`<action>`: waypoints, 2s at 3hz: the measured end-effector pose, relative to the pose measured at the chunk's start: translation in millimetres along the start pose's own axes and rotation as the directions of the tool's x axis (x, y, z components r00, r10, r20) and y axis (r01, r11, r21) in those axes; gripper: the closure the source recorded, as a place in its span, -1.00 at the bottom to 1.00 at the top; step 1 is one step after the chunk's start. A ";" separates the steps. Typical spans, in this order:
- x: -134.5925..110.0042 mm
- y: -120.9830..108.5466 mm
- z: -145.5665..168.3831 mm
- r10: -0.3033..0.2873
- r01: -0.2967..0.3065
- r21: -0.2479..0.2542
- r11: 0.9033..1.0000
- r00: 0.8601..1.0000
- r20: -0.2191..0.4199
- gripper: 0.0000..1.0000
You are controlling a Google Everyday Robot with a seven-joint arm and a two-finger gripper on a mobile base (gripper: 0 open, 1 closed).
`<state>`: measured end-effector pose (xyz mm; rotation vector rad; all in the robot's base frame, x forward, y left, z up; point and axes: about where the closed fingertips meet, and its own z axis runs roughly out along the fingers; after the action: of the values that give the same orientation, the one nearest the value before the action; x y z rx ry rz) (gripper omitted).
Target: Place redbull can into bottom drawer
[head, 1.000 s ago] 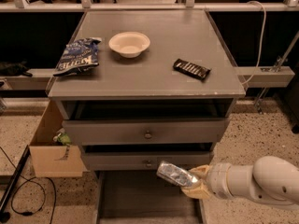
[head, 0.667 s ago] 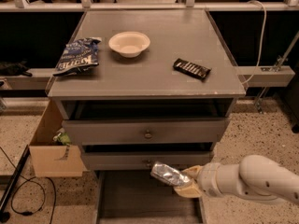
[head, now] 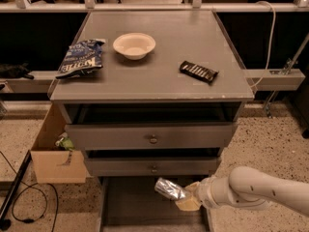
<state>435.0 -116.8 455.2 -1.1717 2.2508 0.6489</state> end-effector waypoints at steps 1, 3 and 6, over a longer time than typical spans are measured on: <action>40.7 -25.0 60.0 0.086 -0.087 -0.022 0.996 0.995 -0.049 1.00; 38.2 -23.9 77.3 0.056 -0.057 -0.066 0.996 0.998 -0.014 1.00; 59.5 -47.0 119.8 -0.009 0.024 -0.188 0.982 0.997 0.080 1.00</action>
Offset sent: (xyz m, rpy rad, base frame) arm 0.0241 0.0006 -0.1057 -0.0170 0.1246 -0.0558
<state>471.8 -101.8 319.1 -1.2295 2.1480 0.9026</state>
